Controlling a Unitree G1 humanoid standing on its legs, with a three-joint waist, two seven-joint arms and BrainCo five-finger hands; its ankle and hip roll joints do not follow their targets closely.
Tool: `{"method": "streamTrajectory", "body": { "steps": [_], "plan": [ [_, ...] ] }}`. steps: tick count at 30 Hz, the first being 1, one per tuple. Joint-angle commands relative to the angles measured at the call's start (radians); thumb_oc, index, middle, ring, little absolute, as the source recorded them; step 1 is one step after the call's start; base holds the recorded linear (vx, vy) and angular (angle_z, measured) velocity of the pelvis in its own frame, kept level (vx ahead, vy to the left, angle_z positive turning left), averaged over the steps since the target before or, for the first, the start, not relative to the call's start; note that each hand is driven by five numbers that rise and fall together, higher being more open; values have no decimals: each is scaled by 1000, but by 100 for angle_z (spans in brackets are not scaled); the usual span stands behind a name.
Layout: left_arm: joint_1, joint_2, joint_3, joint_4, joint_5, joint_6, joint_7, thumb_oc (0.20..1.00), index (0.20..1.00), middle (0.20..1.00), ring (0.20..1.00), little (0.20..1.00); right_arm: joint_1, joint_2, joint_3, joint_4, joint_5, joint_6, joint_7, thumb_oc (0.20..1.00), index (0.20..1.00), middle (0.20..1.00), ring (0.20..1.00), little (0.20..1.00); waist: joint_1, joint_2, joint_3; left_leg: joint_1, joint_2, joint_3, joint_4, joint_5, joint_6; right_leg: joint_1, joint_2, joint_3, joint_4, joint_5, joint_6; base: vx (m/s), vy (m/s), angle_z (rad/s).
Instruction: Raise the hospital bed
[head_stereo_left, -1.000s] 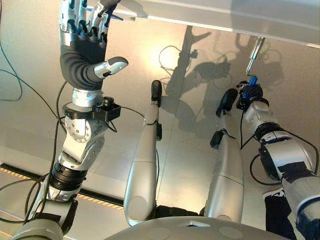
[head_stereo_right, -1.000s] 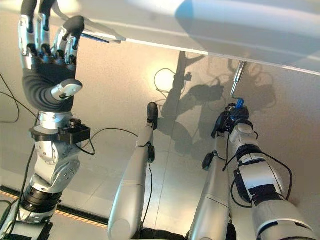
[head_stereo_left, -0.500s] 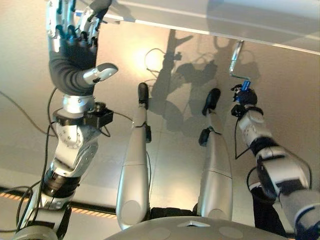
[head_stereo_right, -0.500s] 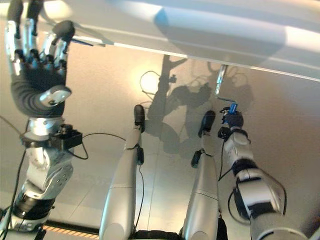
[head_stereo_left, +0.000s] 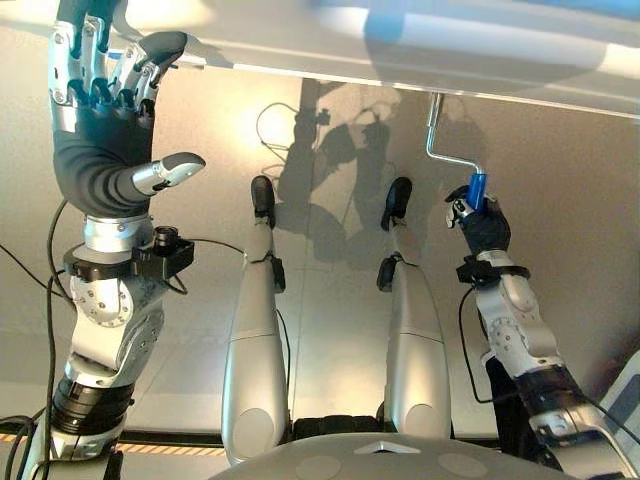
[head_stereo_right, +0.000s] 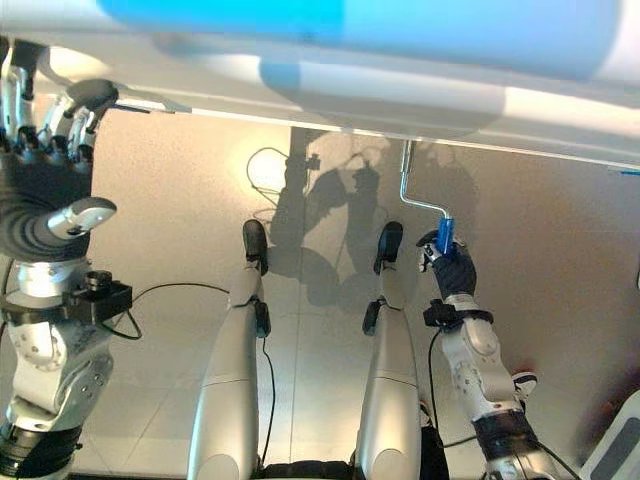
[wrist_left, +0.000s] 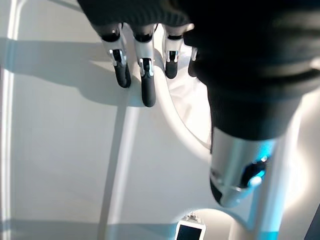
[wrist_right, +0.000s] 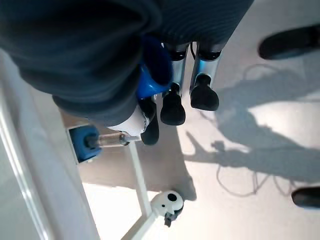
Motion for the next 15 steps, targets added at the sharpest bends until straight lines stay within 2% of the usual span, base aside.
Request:
{"method": "streamTrajectory", "body": {
  "steps": [1,3,4,5,6,7,15],
  "plan": [
    [-16,46,15,-91,45,-5,-59,1000,1000,1000,1000,1000,214,-177,-104,-285,134,-167,126,200,200,200,200,200,-65,7,-15,62,44,-37,-42,13,-19,67,60,-87,40,-72,5,0,0,0],
    [-25,52,-6,-84,48,-4,-61,1000,1000,1000,1000,1000,167,-200,-11,-299,177,-131,173,200,200,200,200,200,-50,13,-15,56,41,-43,-41,15,-18,72,57,-96,37,-71,4,3,-4,2],
    [-25,52,-5,-83,48,-4,-61,1000,1000,1000,1000,1000,164,-200,-9,-297,178,-132,174,200,200,200,200,200,-52,13,-15,56,41,-44,-41,15,-18,73,56,-97,36,-71,4,9,18,3],
    [-41,41,-31,-76,57,-5,-46,1000,1000,1000,1000,1000,88,-190,86,-279,188,-120,159,200,200,200,200,200,-34,21,-15,49,39,-50,-38,16,-16,78,53,-104,31,-67,3,0,0,0],
    [-40,41,-31,-76,57,-5,-46,1000,1000,1000,1000,1000,87,-190,86,-278,188,-121,159,200,200,200,200,200,-35,21,-15,49,39,-50,-38,16,-16,78,53,-104,31,-67,3,0,0,0],
    [-60,24,-57,-54,68,1,-35,1000,1000,1000,1000,1000,-12,-181,180,-283,162,-93,167,200,200,200,200,200,-18,31,-15,44,35,-58,-38,16,-15,83,48,-113,28,-67,2,15,-1,-3],
    [-114,-33,-129,-20,75,-2,8,1000,1000,1000,1000,1000,-347,-17,375,-252,158,-116,112,200,200,200,200,200,45,66,-15,31,21,-76,-33,13,-10,103,35,-135,16,-65,2,8,4,1]
  ]
}}
